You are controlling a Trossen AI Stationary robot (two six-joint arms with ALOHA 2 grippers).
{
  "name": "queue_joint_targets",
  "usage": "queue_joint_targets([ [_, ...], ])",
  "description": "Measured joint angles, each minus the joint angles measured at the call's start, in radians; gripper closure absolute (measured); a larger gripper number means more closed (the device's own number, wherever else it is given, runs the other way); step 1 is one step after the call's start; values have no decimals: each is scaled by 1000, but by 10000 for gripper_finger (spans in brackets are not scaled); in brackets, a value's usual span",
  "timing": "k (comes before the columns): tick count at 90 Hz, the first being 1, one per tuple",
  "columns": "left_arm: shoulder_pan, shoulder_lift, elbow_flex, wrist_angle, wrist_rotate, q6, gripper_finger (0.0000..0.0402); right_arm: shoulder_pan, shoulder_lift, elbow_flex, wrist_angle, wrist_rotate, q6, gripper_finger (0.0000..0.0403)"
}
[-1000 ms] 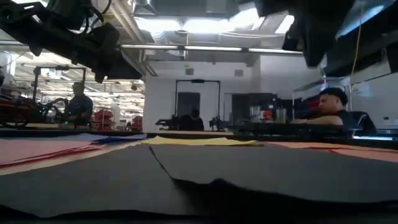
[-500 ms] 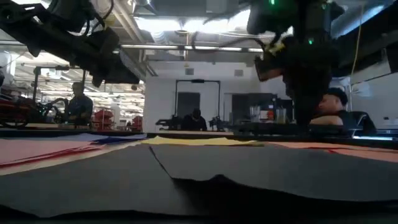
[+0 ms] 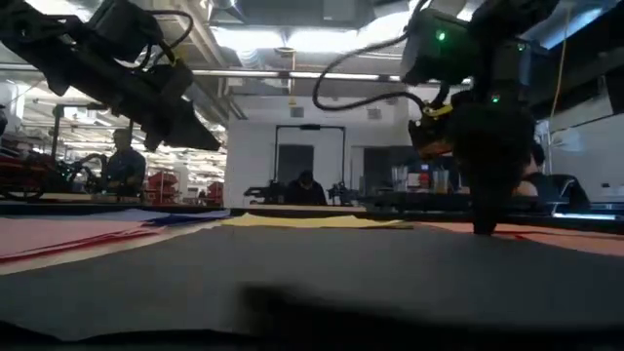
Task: Organize paper
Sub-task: Stack the black paper on top of the other black paper, then stack the orange paper on top of the other orange paper
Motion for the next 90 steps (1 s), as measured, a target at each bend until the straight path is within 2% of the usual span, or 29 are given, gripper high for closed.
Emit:
queue_joint_targets([
  [12, -36, 29, 0, -1, 0, -43, 400, 58, 2, 0, 50, -32, 60, 403],
  [39, -190, 84, 1, 3, -49, -76, 400, 130, 1, 1, 100, -1, 148, 403],
  [62, -333, 158, 31, 4, -57, -127, 400, 134, 4, 11, 92, 12, 110, 403],
  [70, -359, 189, 57, 6, -104, -120, 400, 134, -32, 49, -45, 88, 53, 403],
  [82, -349, 213, 80, 6, -124, -65, 400, 133, -95, 95, -329, 301, -25, 403],
  [90, -324, 213, 89, 6, -127, -35, 400, 120, -123, 89, -401, 411, -65, 402],
])
